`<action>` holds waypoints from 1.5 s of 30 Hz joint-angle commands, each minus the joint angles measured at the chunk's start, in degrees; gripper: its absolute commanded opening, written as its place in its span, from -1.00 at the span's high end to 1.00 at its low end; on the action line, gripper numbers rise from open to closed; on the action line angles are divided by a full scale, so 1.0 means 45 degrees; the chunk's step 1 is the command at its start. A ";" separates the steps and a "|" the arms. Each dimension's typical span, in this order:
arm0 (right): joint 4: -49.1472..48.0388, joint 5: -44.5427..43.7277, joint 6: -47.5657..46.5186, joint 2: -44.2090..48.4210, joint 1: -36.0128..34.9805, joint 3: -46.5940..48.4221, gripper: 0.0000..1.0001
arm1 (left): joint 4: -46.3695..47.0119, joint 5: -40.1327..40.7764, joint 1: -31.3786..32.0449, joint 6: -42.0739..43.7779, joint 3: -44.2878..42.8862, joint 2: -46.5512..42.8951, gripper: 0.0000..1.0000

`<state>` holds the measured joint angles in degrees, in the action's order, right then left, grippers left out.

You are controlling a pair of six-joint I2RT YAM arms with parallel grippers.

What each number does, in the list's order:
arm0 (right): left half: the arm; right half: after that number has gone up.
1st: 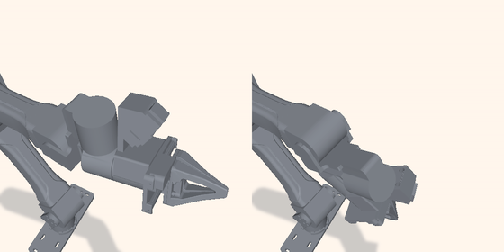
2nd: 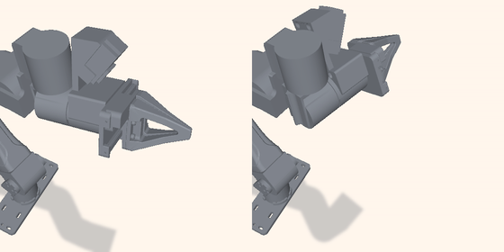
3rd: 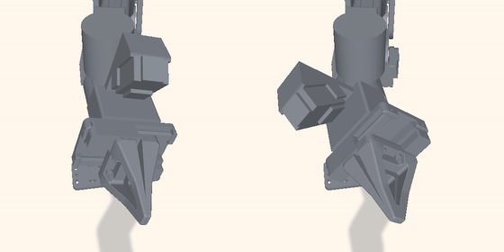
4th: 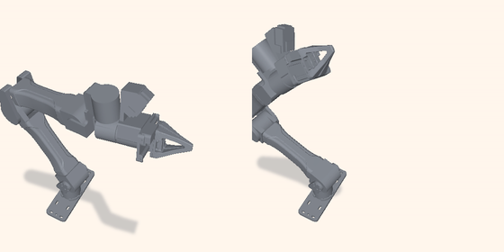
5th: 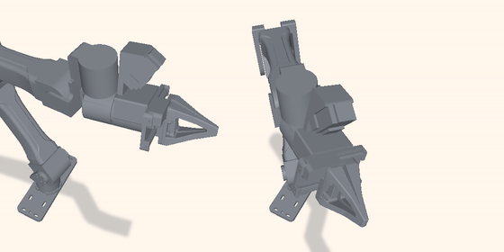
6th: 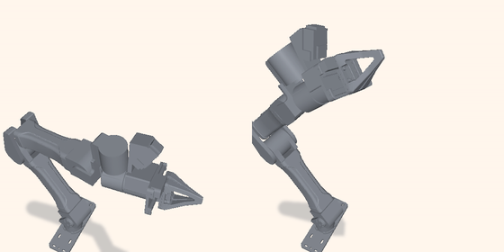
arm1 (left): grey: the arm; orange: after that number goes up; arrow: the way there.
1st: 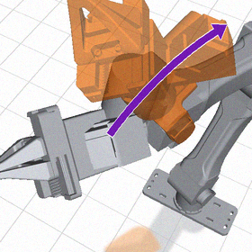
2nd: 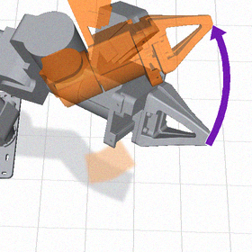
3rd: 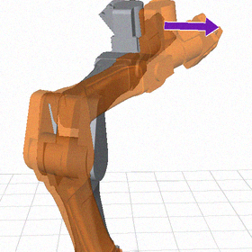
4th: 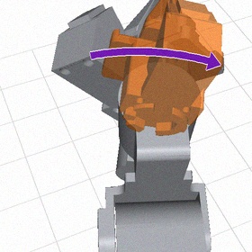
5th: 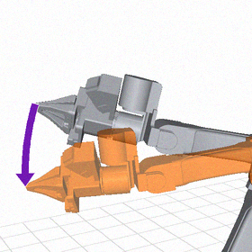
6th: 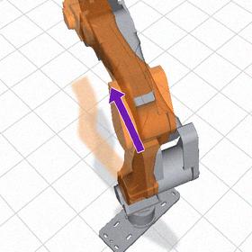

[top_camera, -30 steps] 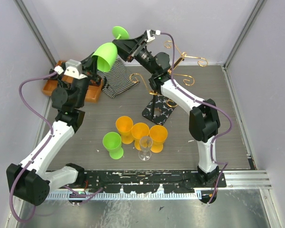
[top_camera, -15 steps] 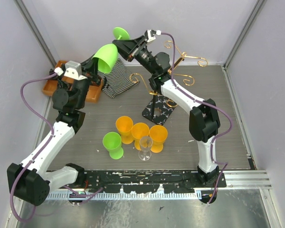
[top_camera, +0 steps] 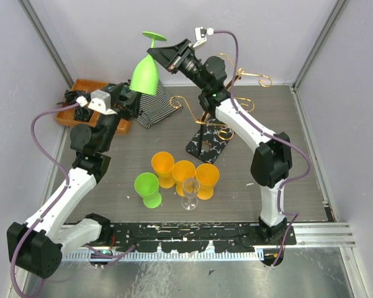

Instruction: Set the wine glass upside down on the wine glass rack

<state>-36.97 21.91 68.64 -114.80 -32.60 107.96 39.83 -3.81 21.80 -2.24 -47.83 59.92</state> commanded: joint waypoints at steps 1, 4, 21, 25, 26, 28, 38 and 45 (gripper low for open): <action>0.1786 -0.0303 -0.3199 0.1919 0.0505 0.0992 0.98 | -0.0730 -0.0089 0.0038 -0.0202 0.0718 -0.0959 -0.41; 0.3080 -0.0570 -0.4610 0.2548 0.0947 0.0929 0.98 | -0.1395 -0.0085 0.0043 -0.0244 0.1147 -0.1513 -0.46; 0.8393 -0.3815 -1.1346 0.9219 0.6227 -0.4743 0.99 | -0.3360 0.2240 0.0018 0.0159 0.0182 -0.1383 -0.69; 0.8746 -0.4304 -1.3671 1.0111 0.6779 -0.5697 0.99 | -0.3645 0.2224 0.0023 0.0262 -0.0120 -0.0902 -0.73; 0.8724 -0.4423 -1.4128 1.0288 0.6849 -0.5899 0.99 | -0.3633 0.2201 0.0019 0.0263 -0.0157 -0.0792 -0.73; 0.8591 -0.4488 -1.4806 1.0616 0.7051 -0.6421 0.99 | -0.3601 0.2183 0.0020 0.0254 -0.0214 -0.0600 -0.73; 0.4485 -0.3591 -1.5025 1.2020 0.8065 -1.1301 0.99 | -0.3413 0.2422 0.0023 0.0625 -0.0322 -0.0290 -0.80; 0.1841 -0.2885 -1.4632 1.2032 0.8531 -1.3588 0.99 | -0.3303 0.2564 0.0021 0.0762 -0.0276 -0.0230 -0.82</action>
<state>-14.79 6.09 2.48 -62.13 4.84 49.41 22.92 6.59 21.80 0.08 -47.16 58.78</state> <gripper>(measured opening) 0.217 0.910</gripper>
